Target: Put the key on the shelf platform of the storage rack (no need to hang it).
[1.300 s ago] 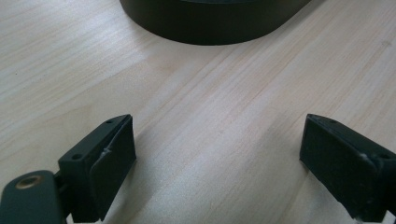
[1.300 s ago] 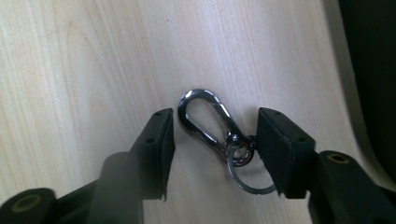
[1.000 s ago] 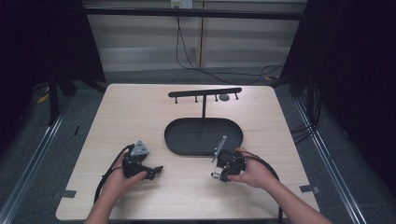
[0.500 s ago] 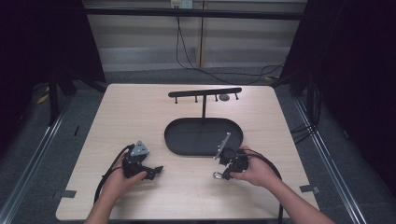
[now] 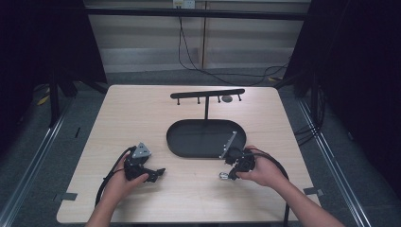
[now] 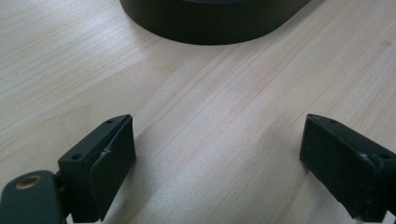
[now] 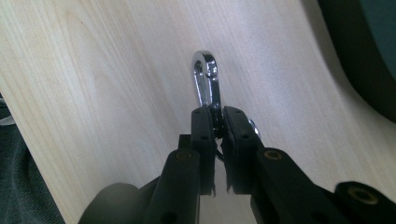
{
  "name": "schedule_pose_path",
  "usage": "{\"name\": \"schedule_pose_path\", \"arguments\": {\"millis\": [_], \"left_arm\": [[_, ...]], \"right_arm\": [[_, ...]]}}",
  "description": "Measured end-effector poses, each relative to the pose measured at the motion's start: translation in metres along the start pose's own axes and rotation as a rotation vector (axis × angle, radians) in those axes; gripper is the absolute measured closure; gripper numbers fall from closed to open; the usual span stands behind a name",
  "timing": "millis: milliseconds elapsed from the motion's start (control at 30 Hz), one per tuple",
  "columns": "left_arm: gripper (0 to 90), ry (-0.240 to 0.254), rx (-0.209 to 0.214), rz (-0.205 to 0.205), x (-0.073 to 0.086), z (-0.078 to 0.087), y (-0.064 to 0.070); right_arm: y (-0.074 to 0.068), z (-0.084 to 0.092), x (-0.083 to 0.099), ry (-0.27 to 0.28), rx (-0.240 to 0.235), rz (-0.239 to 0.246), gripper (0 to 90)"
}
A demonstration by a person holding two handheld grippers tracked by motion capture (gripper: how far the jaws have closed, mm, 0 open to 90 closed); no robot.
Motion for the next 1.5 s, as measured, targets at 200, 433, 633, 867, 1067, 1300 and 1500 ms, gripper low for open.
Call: {"name": "schedule_pose_path", "arguments": {"millis": [200,433,633,867,1067,1300,1500], "left_arm": [[10.1,0.0,0.0,0.0,0.0,0.0,0.0],[10.1,0.0,0.001,0.001,0.0,0.0,0.0],[10.1,0.0,0.001,0.001,0.0,0.0,0.0],[10.1,0.001,0.001,0.001,0.0,0.0,0.0],[10.1,0.0,0.001,0.001,0.0,0.0,0.0],[10.1,0.0,0.0,0.0,0.0,0.0,0.0],[10.1,0.0,0.0,0.0,0.0,0.0,0.0]], "right_arm": [[0.004,0.008,0.0,0.006,0.004,-0.004,83.7],[0.006,0.014,-0.001,-0.001,0.006,-0.008,83.7],[0.008,0.021,-0.003,0.002,0.006,-0.009,83.7],[0.01,0.026,-0.005,0.014,0.005,-0.014,83.7],[0.012,0.031,-0.006,0.019,0.003,-0.026,83.7],[0.017,0.038,-0.008,0.024,0.014,-0.035,83.7],[0.021,0.044,-0.009,0.025,0.028,-0.04,83.7]]}}
Point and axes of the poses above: each handheld gripper's, and its own axes: z roughly backward along the jaws, x roughly out of its underside, y roughly to its right, the point moved 5 cm from there along -z, roughly forward along the jaws
